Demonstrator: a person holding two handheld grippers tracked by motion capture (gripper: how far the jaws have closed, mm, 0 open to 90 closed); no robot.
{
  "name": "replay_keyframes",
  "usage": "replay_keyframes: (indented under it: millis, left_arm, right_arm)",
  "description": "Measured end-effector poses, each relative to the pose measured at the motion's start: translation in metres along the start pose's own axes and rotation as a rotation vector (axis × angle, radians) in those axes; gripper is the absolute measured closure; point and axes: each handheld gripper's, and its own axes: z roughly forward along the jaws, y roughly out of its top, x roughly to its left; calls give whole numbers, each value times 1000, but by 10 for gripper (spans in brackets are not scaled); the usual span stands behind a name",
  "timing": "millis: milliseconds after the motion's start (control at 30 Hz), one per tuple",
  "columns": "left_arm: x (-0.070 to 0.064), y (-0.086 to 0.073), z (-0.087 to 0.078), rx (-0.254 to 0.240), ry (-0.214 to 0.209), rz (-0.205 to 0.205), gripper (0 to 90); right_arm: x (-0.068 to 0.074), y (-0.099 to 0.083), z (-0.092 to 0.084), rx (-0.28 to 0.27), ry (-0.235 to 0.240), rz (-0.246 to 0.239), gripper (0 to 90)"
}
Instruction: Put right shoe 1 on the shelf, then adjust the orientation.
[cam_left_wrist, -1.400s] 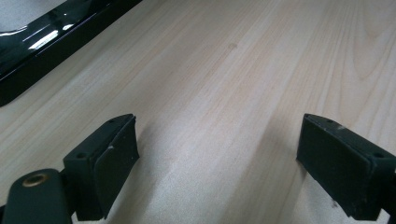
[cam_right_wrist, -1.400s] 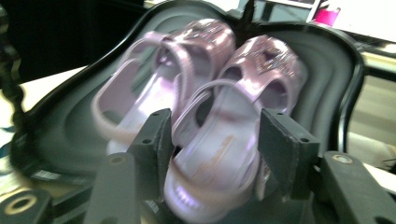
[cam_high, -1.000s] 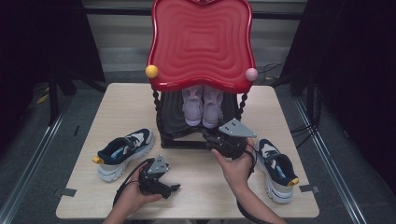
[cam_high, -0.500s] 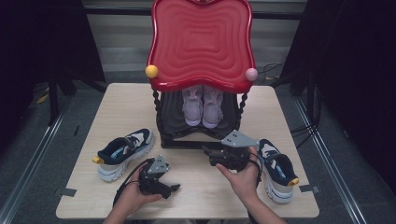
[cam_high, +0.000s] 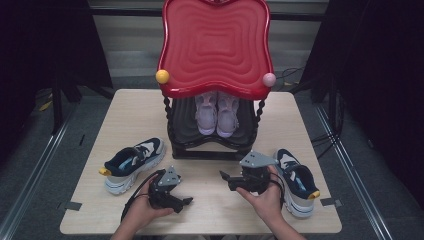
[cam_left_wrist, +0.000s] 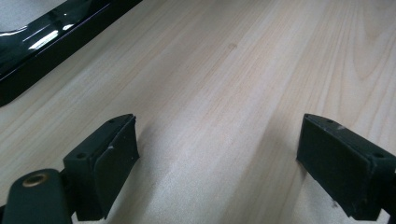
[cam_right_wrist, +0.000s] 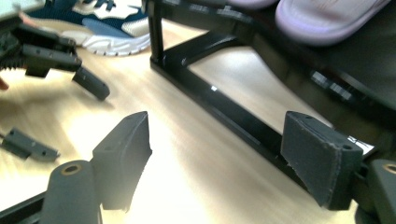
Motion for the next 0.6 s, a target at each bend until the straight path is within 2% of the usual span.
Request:
replay_keyframes:
  millis: [267, 467, 600]
  left_arm:
    - [0, 0, 0, 0, 0, 0, 119]
    - [0, 0, 0, -1, 1, 0, 119]
    - [0, 0, 0, -1, 1, 0, 119]
  right_arm:
    - [1, -15, 1, 45, 33, -15, 214]
    - [-1, -25, 0, 64, 63, 3, 195]
    - [-3, -32, 0, 98, 77, 1, 180]
